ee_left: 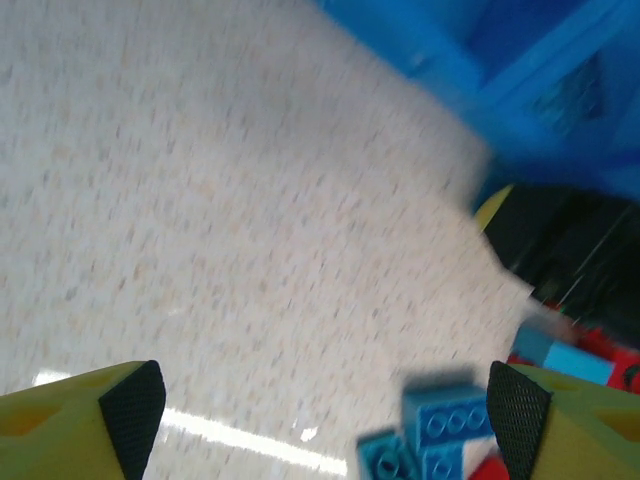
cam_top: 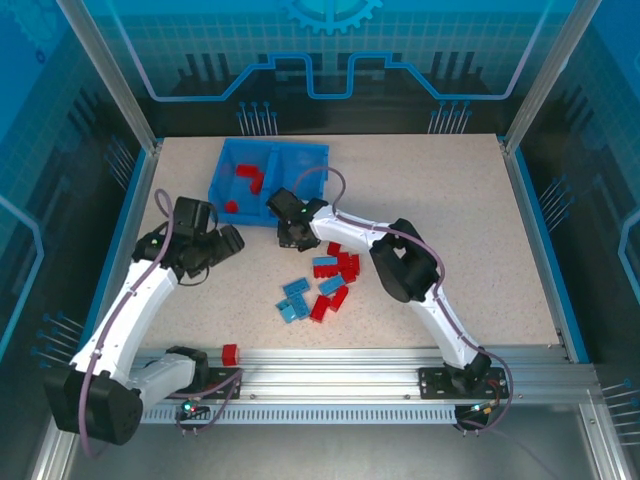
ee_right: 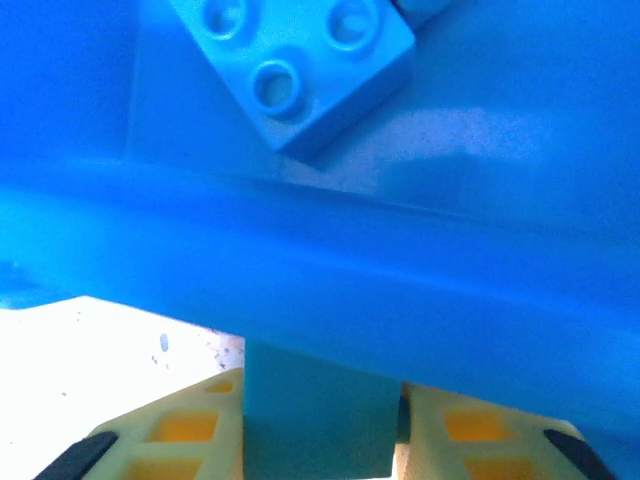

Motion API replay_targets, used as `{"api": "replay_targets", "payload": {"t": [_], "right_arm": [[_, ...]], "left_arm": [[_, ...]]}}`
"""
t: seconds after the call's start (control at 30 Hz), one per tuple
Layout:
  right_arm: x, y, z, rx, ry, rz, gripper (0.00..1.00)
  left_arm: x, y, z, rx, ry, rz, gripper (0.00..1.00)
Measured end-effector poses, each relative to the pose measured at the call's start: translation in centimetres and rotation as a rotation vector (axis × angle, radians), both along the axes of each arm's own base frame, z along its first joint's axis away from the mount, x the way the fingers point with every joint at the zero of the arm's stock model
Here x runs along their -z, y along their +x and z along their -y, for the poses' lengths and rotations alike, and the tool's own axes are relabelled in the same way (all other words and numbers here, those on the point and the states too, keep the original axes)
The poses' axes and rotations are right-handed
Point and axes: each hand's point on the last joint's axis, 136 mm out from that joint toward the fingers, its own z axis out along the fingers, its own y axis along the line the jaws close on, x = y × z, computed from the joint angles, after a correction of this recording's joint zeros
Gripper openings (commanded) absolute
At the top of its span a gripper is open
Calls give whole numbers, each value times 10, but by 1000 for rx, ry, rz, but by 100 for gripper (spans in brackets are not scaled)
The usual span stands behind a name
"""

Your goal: Sort the legos into containers by color

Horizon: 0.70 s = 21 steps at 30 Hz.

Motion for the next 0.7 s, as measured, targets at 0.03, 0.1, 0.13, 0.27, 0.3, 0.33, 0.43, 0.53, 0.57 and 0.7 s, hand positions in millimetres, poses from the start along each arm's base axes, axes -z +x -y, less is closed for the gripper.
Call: {"api": "replay_targets", "payload": {"t": [0.03, 0.1, 0.13, 0.27, 0.3, 0.33, 0.43, 0.53, 0.57, 0.7], "right_arm": [[0, -1, 0, -12, 4, 5, 26], [-2, -6, 3, -44, -3, 8, 24], [-4, -7, 3, -57, -2, 11, 23], [-24, -8, 0, -112, 23, 43, 22], [-30, -8, -1, -122, 32, 55, 22], [-37, -7, -2, -131, 42, 66, 22], [-52, -6, -6, -153, 68, 91, 22], [-58, -6, -7, -166, 77, 98, 22], [-59, -6, -7, -169, 79, 97, 22], [-59, -6, -6, -178, 82, 93, 22]], "left_arm": [[4, -9, 3, 0, 4, -36, 92], [17, -33, 10, -9, 13, -130, 93], [23, -44, 13, -13, 16, -177, 93], [50, -98, 24, -2, 56, -373, 92], [56, -110, 28, 16, 69, -412, 92], [60, -120, 31, 34, 76, -439, 92], [80, -148, 36, 74, 94, -525, 92], [99, -156, 40, 95, 92, -547, 92], [105, -158, 42, 102, 87, -550, 92], [126, -171, 42, 107, 108, -615, 85]]}}
